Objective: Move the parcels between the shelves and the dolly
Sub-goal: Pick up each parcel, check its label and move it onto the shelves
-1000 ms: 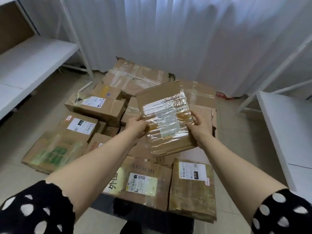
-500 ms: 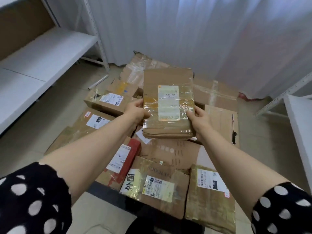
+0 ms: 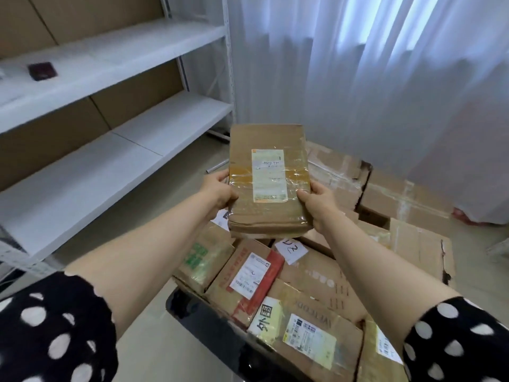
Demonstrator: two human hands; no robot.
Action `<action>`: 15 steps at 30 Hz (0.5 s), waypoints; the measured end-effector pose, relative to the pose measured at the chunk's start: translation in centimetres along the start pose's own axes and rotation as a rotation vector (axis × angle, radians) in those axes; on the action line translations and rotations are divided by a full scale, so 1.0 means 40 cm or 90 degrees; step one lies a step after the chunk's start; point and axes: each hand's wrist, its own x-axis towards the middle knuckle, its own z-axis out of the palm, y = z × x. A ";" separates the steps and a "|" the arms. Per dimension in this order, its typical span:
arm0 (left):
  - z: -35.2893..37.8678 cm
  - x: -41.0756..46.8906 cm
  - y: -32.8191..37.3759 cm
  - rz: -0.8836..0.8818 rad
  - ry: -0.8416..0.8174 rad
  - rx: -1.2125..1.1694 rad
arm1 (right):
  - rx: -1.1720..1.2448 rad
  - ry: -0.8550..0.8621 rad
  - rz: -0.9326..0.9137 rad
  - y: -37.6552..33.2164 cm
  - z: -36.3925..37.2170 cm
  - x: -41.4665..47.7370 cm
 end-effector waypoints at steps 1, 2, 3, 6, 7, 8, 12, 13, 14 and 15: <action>-0.044 0.006 0.003 0.003 0.013 0.000 | -0.004 -0.013 0.002 -0.014 0.043 -0.001; -0.093 0.017 0.002 0.008 0.028 0.008 | -0.006 -0.020 0.004 -0.022 0.093 0.002; -0.144 0.033 0.002 0.012 0.043 0.028 | -0.008 -0.026 0.004 -0.031 0.148 0.003; -0.309 0.097 0.004 0.024 0.072 0.047 | -0.012 -0.040 -0.009 -0.042 0.326 0.010; -0.364 0.121 0.005 0.028 0.072 0.043 | -0.010 -0.040 -0.015 -0.043 0.385 0.013; -0.418 0.148 0.004 0.035 0.067 0.036 | -0.003 -0.037 -0.018 -0.039 0.444 0.019; -0.617 0.240 0.009 0.032 0.023 0.006 | 0.039 -0.017 -0.002 -0.019 0.663 0.042; -0.658 0.264 0.013 0.028 0.016 0.000 | 0.054 -0.012 0.008 -0.021 0.706 0.045; -0.692 0.288 0.017 0.022 0.009 -0.009 | 0.065 -0.009 0.019 -0.024 0.740 0.048; -0.721 0.311 0.024 0.016 0.003 -0.013 | 0.064 -0.007 0.027 -0.028 0.769 0.050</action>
